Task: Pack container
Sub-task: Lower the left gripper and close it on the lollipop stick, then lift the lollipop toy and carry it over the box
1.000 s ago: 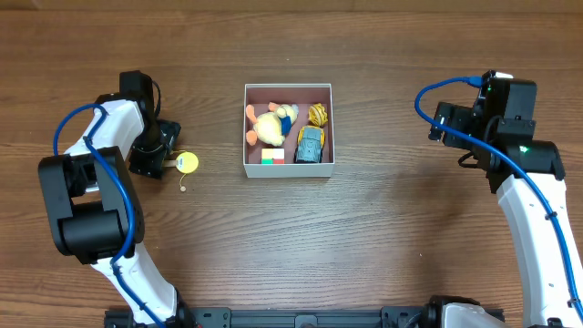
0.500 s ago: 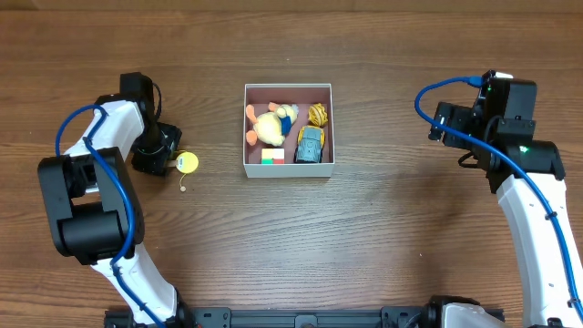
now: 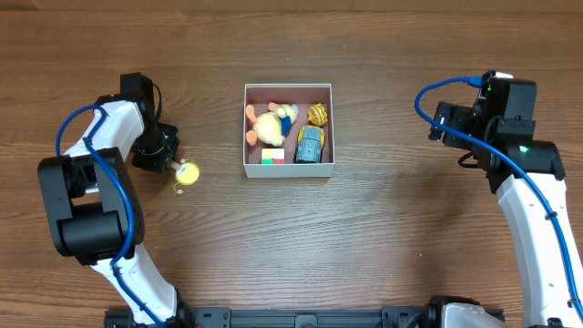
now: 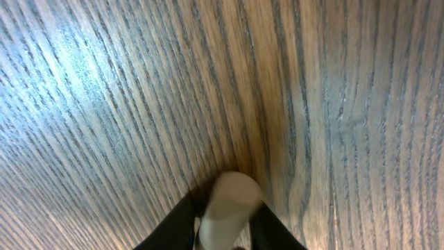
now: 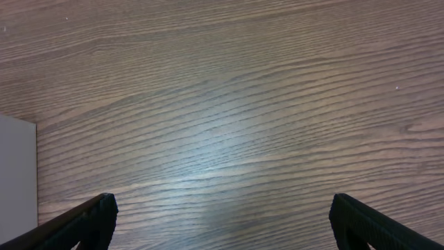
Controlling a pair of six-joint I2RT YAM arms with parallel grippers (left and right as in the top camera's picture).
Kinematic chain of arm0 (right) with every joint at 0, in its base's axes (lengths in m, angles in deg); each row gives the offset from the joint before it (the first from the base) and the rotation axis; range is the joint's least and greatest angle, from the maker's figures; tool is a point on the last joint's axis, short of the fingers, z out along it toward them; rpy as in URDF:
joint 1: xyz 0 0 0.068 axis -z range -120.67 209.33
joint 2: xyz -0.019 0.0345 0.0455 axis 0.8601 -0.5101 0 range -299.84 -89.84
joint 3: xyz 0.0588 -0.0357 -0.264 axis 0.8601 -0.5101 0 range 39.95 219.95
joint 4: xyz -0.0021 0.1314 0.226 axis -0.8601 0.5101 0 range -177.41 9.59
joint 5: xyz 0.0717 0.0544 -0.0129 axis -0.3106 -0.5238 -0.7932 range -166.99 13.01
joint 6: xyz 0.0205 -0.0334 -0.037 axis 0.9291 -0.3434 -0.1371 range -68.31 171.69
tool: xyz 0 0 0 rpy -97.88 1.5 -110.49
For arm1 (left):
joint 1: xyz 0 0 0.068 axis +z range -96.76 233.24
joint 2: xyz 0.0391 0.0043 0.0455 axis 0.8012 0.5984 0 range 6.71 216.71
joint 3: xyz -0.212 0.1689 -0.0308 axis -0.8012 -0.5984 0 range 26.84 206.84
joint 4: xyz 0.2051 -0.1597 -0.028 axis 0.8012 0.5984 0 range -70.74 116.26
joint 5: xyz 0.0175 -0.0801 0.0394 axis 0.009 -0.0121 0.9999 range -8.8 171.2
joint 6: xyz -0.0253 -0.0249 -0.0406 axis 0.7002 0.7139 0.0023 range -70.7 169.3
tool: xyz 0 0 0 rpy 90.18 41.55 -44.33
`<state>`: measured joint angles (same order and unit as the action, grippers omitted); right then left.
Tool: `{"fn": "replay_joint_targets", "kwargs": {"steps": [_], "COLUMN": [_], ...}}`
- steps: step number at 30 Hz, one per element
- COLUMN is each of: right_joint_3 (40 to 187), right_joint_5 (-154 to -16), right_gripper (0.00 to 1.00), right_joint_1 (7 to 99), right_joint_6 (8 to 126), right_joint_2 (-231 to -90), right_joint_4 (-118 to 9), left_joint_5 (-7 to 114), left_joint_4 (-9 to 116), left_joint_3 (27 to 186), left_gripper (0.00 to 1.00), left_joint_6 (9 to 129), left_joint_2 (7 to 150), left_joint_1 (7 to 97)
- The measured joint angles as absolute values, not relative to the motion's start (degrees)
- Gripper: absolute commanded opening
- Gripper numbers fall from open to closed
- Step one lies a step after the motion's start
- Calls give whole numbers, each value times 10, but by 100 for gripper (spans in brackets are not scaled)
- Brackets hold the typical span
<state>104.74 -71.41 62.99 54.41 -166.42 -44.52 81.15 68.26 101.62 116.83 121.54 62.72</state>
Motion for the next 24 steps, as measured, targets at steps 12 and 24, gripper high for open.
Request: {"fn": "replay_joint_targets", "kwargs": {"steps": [12,24], "right_joint_3": [1047,1047], "right_joint_5": [-714,-714], "right_gripper": [100,100], "right_joint_1": [630,630], "right_joint_6": [544,544], "right_joint_2": [-1664,-1664], "right_joint_4": [-445,-445], "left_joint_5": [807,767], "left_joint_4": [674,695], "left_joint_3": [1015,1048], "left_gripper": [4,4], "left_joint_6": [1158,1092], "left_joint_2": [1212,1221], "left_joint_1": [627,626]}}
